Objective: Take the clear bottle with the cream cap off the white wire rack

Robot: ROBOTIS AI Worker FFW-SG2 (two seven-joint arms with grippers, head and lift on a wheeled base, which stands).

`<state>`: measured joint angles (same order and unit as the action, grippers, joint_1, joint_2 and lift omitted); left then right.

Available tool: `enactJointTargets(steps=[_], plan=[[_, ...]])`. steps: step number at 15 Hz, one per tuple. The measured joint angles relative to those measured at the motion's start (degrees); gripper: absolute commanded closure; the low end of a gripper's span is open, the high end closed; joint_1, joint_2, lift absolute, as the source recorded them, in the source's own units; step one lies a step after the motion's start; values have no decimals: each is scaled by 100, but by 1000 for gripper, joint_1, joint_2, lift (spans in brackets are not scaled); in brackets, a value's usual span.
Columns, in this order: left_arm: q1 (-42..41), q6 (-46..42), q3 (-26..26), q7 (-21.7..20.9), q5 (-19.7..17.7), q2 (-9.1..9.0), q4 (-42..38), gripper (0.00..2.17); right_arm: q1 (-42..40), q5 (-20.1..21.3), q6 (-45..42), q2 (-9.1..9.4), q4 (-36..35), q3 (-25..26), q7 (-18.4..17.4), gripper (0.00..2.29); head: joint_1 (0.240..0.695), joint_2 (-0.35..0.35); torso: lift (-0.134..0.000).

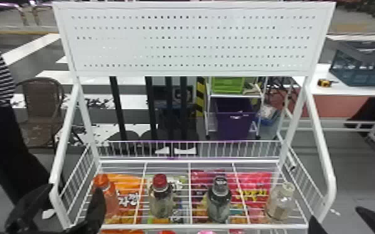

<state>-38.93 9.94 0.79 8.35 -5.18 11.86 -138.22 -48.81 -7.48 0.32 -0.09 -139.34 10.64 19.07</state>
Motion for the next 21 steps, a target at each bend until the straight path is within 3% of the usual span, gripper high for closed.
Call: enactJointTargets(steps=[11, 13, 17, 21], plan=[[-13, 4, -6, 0, 0, 0, -34, 137, -17, 45, 212, 0, -39, -29, -298, 140, 499, 0, 0], [-48, 4, -10, 0, 1, 0, -66, 137, 55, 59, 208, 0, 160, -104, -486, 140, 499, 0, 0], [-87, 15, -42, 9, 23, 0, -83, 137, 659, 468, -318, 0, 1410, -424, -977, 144, 499, 0, 0], [-97, 266, -52, 18, 53, -6, -175, 137, 1550, 605, -1015, 0, 3010, -551, -1114, 144, 499, 0, 0]])
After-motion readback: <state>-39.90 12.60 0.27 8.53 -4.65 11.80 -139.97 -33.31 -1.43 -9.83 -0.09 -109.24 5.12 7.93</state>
